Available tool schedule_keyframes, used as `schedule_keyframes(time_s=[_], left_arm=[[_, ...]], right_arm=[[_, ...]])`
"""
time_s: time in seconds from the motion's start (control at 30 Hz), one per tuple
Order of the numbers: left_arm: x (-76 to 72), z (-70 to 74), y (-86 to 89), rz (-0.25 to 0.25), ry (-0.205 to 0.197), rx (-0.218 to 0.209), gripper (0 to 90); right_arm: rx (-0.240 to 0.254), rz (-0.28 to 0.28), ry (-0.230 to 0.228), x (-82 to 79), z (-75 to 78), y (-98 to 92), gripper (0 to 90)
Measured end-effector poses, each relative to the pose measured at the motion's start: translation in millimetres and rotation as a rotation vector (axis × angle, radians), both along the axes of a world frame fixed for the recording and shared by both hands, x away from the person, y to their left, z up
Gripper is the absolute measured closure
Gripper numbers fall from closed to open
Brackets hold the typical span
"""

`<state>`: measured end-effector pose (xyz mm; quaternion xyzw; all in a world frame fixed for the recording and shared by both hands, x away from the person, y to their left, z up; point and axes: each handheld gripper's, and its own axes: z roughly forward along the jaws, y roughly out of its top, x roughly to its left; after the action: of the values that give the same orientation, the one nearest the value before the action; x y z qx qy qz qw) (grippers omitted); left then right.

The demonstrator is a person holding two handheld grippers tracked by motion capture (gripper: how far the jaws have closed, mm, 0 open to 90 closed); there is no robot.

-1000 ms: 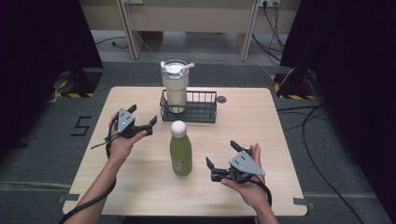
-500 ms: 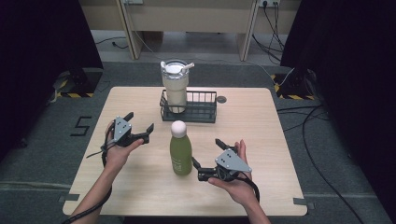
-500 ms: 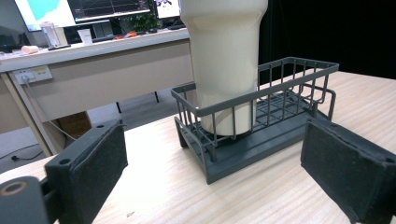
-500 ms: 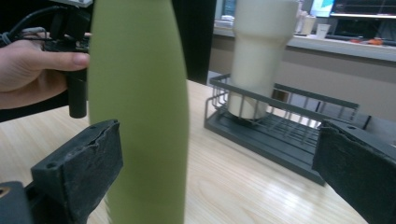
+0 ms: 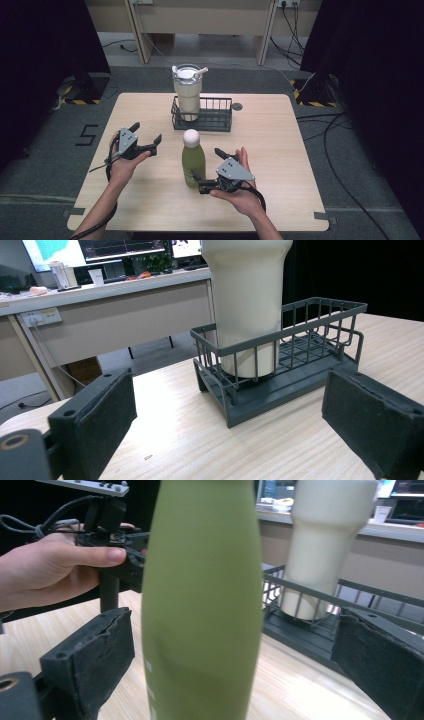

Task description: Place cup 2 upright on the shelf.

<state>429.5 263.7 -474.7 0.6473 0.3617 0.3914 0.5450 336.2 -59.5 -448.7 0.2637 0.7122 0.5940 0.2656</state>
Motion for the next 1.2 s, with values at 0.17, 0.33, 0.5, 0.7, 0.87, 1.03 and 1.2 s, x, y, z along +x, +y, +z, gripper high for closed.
schedule_keyframes(time_s=[0.17,0.33,0.5,0.7,0.87,1.03,1.2], left_arm=[[0.1,-1.0,-0.1,-0.004,0.002,-0.004,6.2],[0.3,-2.1,0.1,-0.005,0.006,-0.002,6.2],[0.5,-2.4,0.7,-0.003,0.006,-0.008,6.2],[0.7,-3.6,1.0,-0.005,0.010,-0.009,6.2],[0.8,-3.8,1.0,-0.005,0.011,-0.011,6.3],[1.2,-5.2,0.2,-0.008,0.014,-0.009,6.5],[1.3,-5.4,0.4,-0.007,0.016,-0.006,6.8]], right_arm=[[0.003,0.015,0.006,2.0,-0.5,7.0,4.9],[0.004,0.024,0.007,5.4,-0.8,14.2,6.0],[0.005,0.032,0.008,10.1,-0.6,21.4,8.7],[-0.005,0.038,0.009,15.4,-2.3,28.5,12.2],[-0.003,0.042,0.008,18.2,-2.1,32.7,15.1],[-0.009,0.033,0.006,18.9,-3.6,33.6,21.4],[-0.009,0.032,-0.001,19.2,-3.3,32.8,22.5]])
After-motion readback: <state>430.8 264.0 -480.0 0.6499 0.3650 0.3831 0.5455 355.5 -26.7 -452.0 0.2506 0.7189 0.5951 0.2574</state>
